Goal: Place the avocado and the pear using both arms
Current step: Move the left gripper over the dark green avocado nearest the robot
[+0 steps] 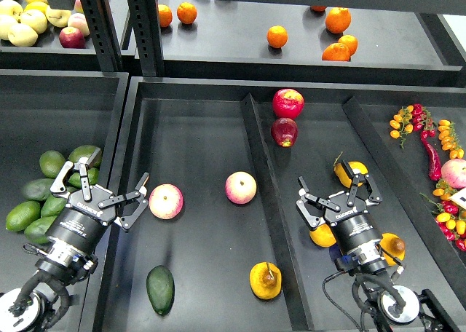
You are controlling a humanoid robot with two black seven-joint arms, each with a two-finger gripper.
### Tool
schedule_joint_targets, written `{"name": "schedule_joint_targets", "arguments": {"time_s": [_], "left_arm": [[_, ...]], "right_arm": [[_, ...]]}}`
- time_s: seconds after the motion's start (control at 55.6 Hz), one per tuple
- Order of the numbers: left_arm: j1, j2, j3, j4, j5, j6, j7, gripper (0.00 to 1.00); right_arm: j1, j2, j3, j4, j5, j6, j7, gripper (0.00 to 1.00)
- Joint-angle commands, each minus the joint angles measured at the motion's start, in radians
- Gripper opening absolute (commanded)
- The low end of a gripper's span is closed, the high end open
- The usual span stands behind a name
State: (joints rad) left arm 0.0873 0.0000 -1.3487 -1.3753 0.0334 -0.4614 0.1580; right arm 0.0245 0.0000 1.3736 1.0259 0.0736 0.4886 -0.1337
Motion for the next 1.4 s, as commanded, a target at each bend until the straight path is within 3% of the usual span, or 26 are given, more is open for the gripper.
{"name": "schedule_joint_targets", "arguments": {"time_s": [0.0, 0.09, 0.126, 0.486, 0.845, 0.971, 1.061, 1.097, 1.169, 1.223, 1.385], "left_arm": [[0.0, 0.0, -0.015, 0.001, 0.0, -0.006, 0.006, 1.0], [0.0, 0.0, -0.024, 0.002, 0.0, -0.009, 0.018, 1.0], [0.0, 0.0, -0.029, 0.002, 0.0, -0.014, 0.0, 1.0], [-0.008, 0.0, -0.021, 0.018, 0.0, -0.017, 0.0, 1.0], [-0.009, 0.0, -0.007, 0.021, -0.006, -0.02, 0.031, 1.0], [-0.009, 0.0, 0.005, 0.021, -0.006, -0.02, 0.066, 1.0], [-0.035, 0.0, 0.01, 0.021, -0.007, -0.016, 0.133, 1.0], [-0.057, 0.0, 0.013, 0.021, -0.007, -0.01, 0.179, 1.0], [-0.145, 0.0, 0.02, 0.03, -0.006, 0.015, 0.328, 1.0], [-0.211, 0.0, 0.034, 0.048, -0.01, 0.041, 0.331, 0.99], [-0.448, 0.288, 0.245, 0.128, -0.113, 0.052, 0.331, 0.98]], "right_arm": [[0.0, 0.0, -0.007, 0.003, 0.002, 0.0, -0.001, 1.0], [0.0, 0.0, -0.01, 0.003, 0.0, 0.0, -0.001, 1.0], [0.0, 0.0, -0.01, 0.003, 0.002, 0.0, -0.001, 1.0], [0.002, 0.0, -0.001, -0.003, 0.008, 0.0, -0.006, 1.0], [0.002, 0.0, -0.002, -0.007, 0.008, 0.0, -0.003, 1.0], [0.002, 0.0, -0.007, -0.007, 0.008, 0.0, -0.003, 1.0], [0.008, 0.0, -0.008, -0.007, 0.008, 0.0, -0.006, 1.0], [0.011, 0.0, -0.008, -0.007, 0.006, 0.0, -0.006, 1.0], [0.029, 0.0, -0.004, -0.017, 0.006, 0.0, -0.01, 1.0], [0.043, 0.0, 0.001, -0.035, 0.006, 0.0, -0.012, 1.0], [0.086, 0.0, 0.016, -0.093, 0.006, 0.0, -0.012, 1.0]]}}
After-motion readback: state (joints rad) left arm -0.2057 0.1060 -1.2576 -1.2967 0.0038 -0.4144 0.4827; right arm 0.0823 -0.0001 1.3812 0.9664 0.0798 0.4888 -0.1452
